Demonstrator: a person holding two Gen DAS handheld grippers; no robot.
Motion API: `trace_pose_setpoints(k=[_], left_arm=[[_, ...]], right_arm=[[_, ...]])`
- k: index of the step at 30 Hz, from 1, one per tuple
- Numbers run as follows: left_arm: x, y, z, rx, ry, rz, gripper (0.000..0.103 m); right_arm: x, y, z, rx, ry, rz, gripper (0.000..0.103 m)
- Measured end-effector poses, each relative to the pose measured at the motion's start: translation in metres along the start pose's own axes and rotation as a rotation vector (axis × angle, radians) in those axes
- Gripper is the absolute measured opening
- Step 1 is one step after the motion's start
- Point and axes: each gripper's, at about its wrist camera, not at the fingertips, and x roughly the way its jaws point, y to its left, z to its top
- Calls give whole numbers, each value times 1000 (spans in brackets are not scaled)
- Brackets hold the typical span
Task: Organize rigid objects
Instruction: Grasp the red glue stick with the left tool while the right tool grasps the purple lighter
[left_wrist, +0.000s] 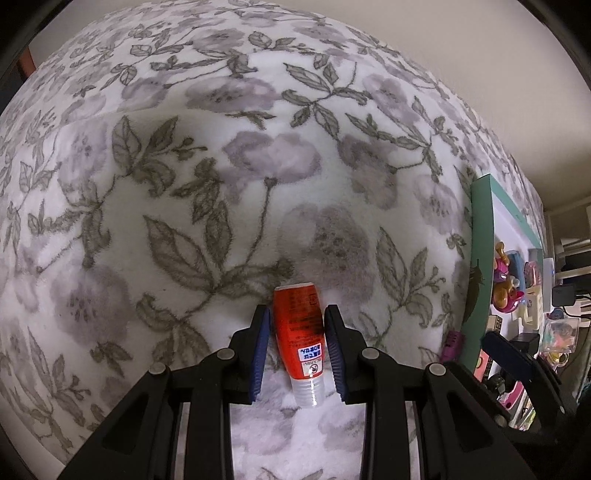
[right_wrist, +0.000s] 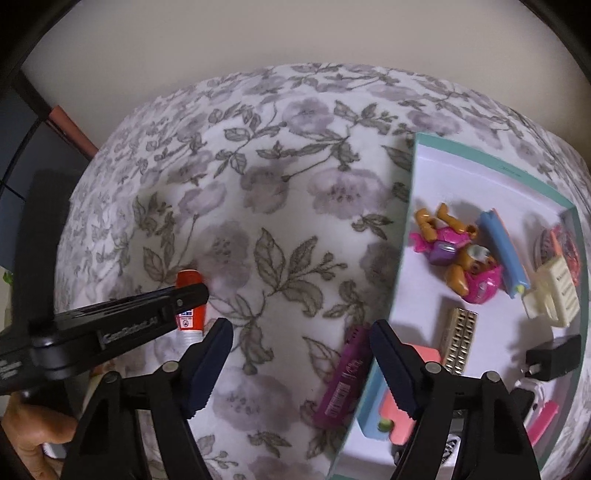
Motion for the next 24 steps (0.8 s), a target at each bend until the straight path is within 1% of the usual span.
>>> trace_pose_setpoints(k=[2,4,8,11,13,17,20,24], left_arm=[[-3,1,-1,2,-1,0,32],[-5,4,0,8,-2,2,32],[-5,7,3,14,-2,5,32],[-8,15,5,16,1,-2,32],[-10,17,5,21,1,0,32],[-9,11,5,30,0,8,32],[-8,8,4,25,1,5,32],[-6,6,3,32,7,7,32]], right_arm=[[5,5,3,-28,17,-19,79],[14,10,7,-66,41,-76,79],[27,14,13,-110,85,-145,79],[38,17,16,-148,120,-175,78],[41,19,17,-159,132,-174,78],[54,21,15,-157,183,-151,78],[57,21,10,-162,178,-150,78],[58,27,-2,-176,209,-151,78]])
